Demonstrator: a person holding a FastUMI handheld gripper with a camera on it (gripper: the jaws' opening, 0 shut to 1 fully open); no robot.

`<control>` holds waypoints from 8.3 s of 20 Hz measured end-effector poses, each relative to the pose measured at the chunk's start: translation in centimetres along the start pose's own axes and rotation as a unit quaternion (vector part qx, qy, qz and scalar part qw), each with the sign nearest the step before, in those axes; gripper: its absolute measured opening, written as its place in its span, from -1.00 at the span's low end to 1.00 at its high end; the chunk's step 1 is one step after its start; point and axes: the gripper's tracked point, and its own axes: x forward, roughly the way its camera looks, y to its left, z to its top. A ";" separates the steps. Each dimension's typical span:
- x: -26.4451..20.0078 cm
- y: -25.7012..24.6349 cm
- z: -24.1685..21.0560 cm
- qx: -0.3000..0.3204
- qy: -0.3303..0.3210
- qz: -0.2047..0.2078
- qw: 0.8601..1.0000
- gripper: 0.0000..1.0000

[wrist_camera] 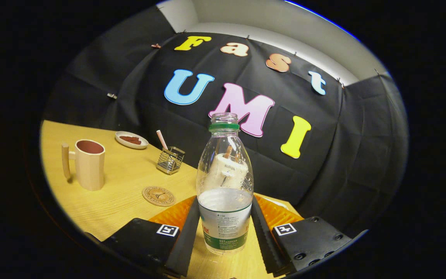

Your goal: Take the bottle from table, then pour the juice into the cup, finally place the bottle on the coaster

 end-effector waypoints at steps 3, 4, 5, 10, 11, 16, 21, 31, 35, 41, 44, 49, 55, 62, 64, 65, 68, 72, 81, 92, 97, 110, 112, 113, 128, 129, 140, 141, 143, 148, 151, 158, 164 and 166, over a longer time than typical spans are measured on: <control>0.6 0.1 2.0 -0.071 -0.009 -0.005 0.997 0.47; 0.8 0.2 2.6 -0.088 -0.011 -0.004 0.996 0.47; 1.1 0.5 3.0 -0.098 -0.011 0.001 0.995 0.48; 1.4 2.8 5.2 -0.145 -0.020 0.021 0.989 0.47; 1.3 3.4 5.6 -0.167 -0.024 0.019 0.985 0.47; 1.5 6.8 5.6 -0.246 -0.027 0.027 0.969 0.47; 1.0 9.2 5.5 -0.310 -0.033 0.027 0.950 0.47; 1.4 12.7 4.6 -0.415 -0.045 0.047 0.907 0.47; 1.5 13.7 4.6 -0.452 -0.050 0.047 0.889 0.47; 2.0 13.9 4.2 -0.488 -0.046 0.047 0.870 0.47; 2.1 14.0 4.4 -0.501 -0.049 0.048 0.863 0.47; 2.4 14.0 5.2 -0.528 -0.056 0.044 0.846 0.46; 2.3 14.0 5.5 -0.565 -0.071 0.036 0.821 0.46; 2.5 13.6 5.6 -0.587 -0.079 0.028 0.805 0.46; 2.6 13.5 5.7 -0.588 -0.078 0.028 0.805 0.46; 2.6 13.5 5.7 -0.588 -0.079 0.028 0.804 0.46; 2.8 13.5 6.1 -0.592 -0.081 0.028 0.801 0.46; 2.9 13.3 6.2 -0.599 -0.080 0.024 0.796 0.46; 3.0 13.4 6.7 -0.616 -0.089 0.031 0.782 0.46; 3.2 12.8 7.2 -0.644 -0.101 0.022 0.758 0.46; 3.1 12.6 7.4 -0.654 -0.107 0.019 0.749 0.46; 3.1 12.8 8.5 -0.695 -0.129 0.017 0.707 0.46; 2.9 13.0 8.9 -0.703 -0.135 0.016 0.698 0.46; 2.8 12.9 9.3 -0.706 -0.138 0.016 0.694 0.46; 2.8 14.9 11.9 -0.784 -0.175 0.038 0.594 0.46; 3.1 14.8 11.9 -0.789 -0.175 0.037 0.588 0.46; 2.9 14.6 12.6 -0.790 -0.184 0.033 0.584 0.46; 2.8 14.5 12.3 -0.785 -0.181 0.037 0.592 0.46; 3.1 14.1 11.5 -0.769 -0.171 0.044 0.615 0.46; 3.5 13.1 9.5 -0.697 -0.141 0.057 0.700 0.46; 3.7 12.7 7.9 -0.627 -0.116 0.075 0.767 0.46; 2.6 13.1 4.7 -0.404 -0.048 0.133 0.904 0.47; 2.4 14.3 5.8 -0.159 -0.026 0.185 0.969 0.48; 2.7 14.3 6.6 -0.062 -0.022 0.197 0.978 0.47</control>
